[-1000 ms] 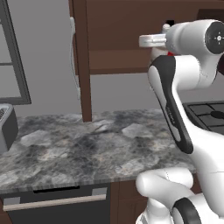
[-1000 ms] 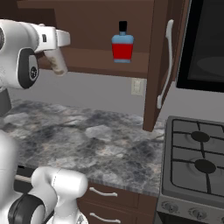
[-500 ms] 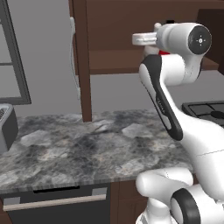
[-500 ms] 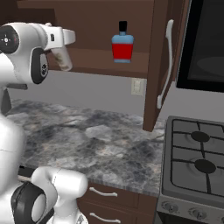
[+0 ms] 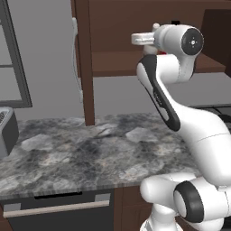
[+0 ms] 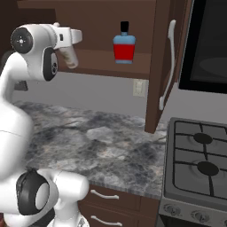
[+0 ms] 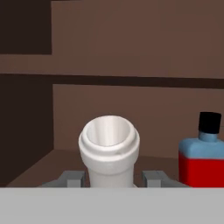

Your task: Sort all alcoholic drinks to one cabinet, and non-alcoholic drinks to the other.

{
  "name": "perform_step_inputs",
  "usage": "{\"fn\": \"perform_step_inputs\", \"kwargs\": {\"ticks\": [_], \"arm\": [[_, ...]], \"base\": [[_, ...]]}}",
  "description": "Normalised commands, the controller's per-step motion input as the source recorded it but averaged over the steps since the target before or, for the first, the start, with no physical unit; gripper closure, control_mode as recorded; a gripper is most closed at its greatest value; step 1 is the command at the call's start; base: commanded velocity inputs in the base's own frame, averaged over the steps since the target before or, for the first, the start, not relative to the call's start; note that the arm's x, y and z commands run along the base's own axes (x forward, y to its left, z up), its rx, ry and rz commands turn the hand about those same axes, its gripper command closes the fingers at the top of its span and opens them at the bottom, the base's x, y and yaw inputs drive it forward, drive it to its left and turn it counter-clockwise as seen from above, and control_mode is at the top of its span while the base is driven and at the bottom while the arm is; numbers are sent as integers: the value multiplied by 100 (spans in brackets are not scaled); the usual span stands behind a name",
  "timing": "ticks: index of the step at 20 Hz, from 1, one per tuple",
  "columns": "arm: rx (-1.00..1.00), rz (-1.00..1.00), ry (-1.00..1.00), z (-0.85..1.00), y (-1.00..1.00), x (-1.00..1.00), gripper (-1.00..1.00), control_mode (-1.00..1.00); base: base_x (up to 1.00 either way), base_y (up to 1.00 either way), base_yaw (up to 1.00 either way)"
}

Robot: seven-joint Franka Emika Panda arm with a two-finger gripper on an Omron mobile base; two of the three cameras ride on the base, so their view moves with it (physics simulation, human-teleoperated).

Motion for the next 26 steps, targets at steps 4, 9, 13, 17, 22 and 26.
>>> {"fn": "perform_step_inputs", "kwargs": {"ticks": [4, 9, 13, 17, 22, 26], "arm": [[0, 0, -3, -12, 0, 37, 100, -100], [0, 0, -3, -10, 0, 34, 100, -100], [0, 0, 0, -7, 0, 35, 100, -100], [0, 0, 0, -5, 0, 38, 100, -100], [0, 0, 1, -4, 0, 41, 100, -100], [0, 0, 9, -6, 3, 43, 100, -100]], "base": [[0, 0, 0], [0, 0, 0], [0, 0, 0], [0, 0, 0], [0, 0, 0], [0, 0, 0]]}}
